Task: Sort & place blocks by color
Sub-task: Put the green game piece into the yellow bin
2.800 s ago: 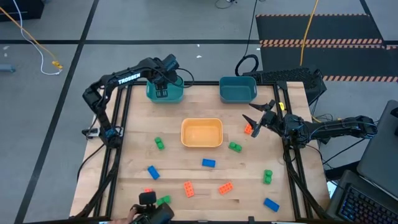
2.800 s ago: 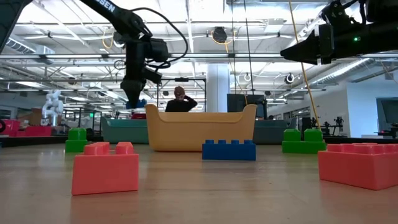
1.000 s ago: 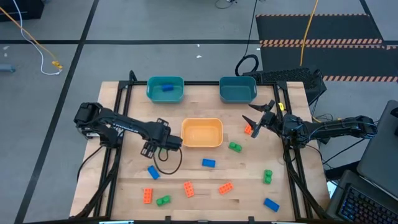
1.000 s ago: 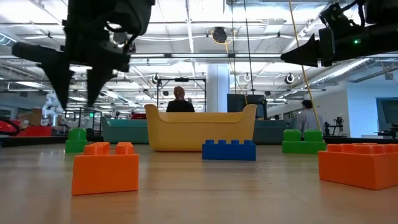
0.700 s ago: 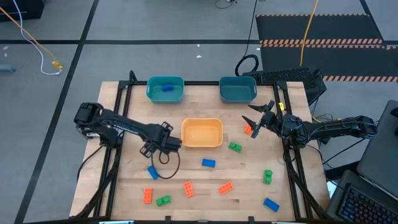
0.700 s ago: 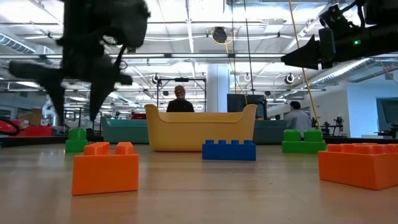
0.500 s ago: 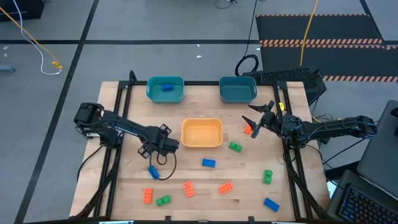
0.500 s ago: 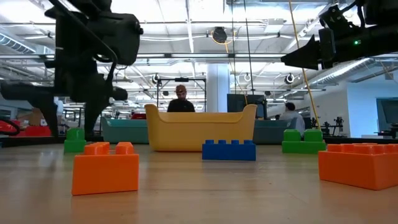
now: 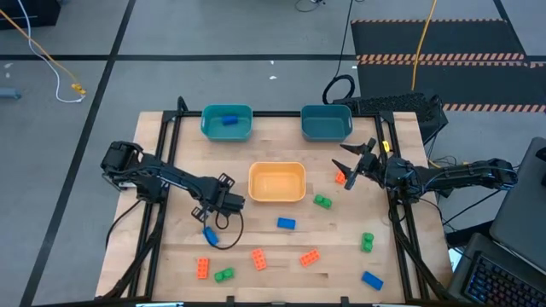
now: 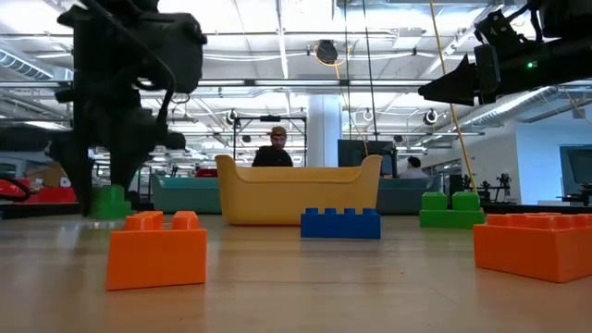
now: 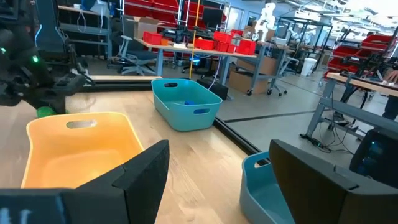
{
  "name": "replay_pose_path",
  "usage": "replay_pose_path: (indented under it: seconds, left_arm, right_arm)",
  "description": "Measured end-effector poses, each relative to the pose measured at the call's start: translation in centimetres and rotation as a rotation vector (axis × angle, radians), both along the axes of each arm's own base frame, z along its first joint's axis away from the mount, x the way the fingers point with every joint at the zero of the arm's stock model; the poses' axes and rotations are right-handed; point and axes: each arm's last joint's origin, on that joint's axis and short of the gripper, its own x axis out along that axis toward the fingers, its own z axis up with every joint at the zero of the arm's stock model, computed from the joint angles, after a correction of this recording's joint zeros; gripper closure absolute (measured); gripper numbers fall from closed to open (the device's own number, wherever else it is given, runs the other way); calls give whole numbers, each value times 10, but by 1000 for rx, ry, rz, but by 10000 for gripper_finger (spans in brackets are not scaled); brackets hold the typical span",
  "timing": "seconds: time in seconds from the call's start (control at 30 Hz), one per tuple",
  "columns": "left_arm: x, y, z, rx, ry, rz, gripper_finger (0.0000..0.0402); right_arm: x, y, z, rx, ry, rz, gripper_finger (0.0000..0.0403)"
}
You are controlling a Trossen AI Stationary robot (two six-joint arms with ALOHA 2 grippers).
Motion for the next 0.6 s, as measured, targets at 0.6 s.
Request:
replay_pose_path:
  seconds: [0.6]
  left_arm:
    - [88, 4, 135, -95, -630, 269, 278]
  right_arm:
    - [0, 0, 1, -13, 2, 1, 133]
